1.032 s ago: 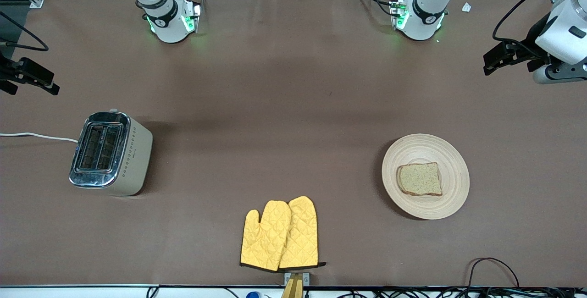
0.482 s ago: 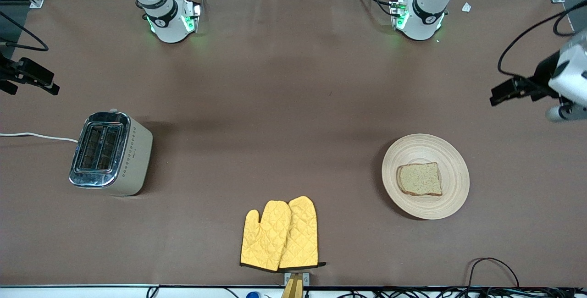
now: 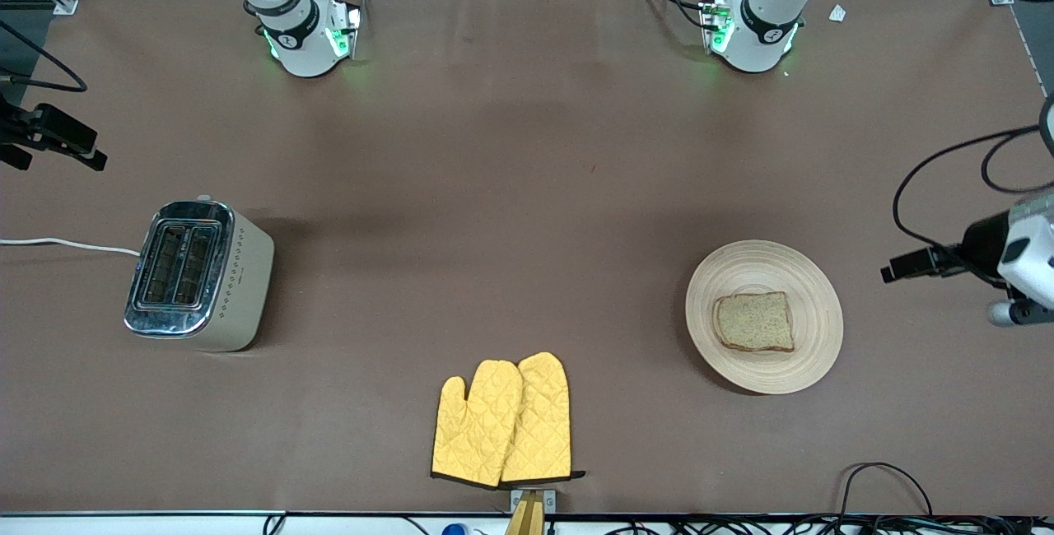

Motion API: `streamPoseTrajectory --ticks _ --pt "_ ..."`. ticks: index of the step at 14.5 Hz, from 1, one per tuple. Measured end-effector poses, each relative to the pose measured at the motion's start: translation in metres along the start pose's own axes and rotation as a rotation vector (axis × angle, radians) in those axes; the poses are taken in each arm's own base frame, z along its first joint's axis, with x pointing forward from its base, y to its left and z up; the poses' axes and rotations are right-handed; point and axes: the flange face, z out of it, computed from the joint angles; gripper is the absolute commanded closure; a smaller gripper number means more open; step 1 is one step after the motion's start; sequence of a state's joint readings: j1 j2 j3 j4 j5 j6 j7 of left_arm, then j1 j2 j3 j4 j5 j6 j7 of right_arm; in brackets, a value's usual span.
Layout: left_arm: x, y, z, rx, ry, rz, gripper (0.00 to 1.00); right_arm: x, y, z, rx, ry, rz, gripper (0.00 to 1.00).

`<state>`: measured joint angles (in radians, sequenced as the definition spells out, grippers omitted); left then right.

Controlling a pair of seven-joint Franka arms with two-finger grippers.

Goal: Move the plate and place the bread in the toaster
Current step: 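Lower the left gripper beside the wooden plate rim, then grip the wooden plate rim with the left gripper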

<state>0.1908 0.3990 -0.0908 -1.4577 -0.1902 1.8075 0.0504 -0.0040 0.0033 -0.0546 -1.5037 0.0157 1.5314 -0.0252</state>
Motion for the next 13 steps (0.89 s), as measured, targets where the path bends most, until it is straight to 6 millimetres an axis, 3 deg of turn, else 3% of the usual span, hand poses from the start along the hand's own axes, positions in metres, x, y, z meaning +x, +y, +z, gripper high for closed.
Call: streamPoseTrajectory --ticks 3,5,7,9,13 --pt "0.019 -0.086 0.058 -0.158 -0.006 0.012 0.0 0.0 0.0 0.0 0.0 0.0 0.0 0.0" --pt "0.022 -0.124 0.098 -0.235 -0.014 0.041 0.0 0.0 0.0 0.0 0.0 0.0 0.0 0.0" --pt "0.025 -0.144 0.135 -0.328 -0.007 0.043 0.0 0.0 0.0 0.0 0.0 -0.001 0.0 0.0" --pt "0.027 -0.157 0.165 -0.404 -0.003 0.025 0.08 0.0 0.0 0.0 0.0 -0.001 0.0 0.0" --pt "0.027 -0.169 0.194 -0.509 0.023 0.012 0.24 0.0 0.0 0.0 0.0 -0.001 0.0 0.0"
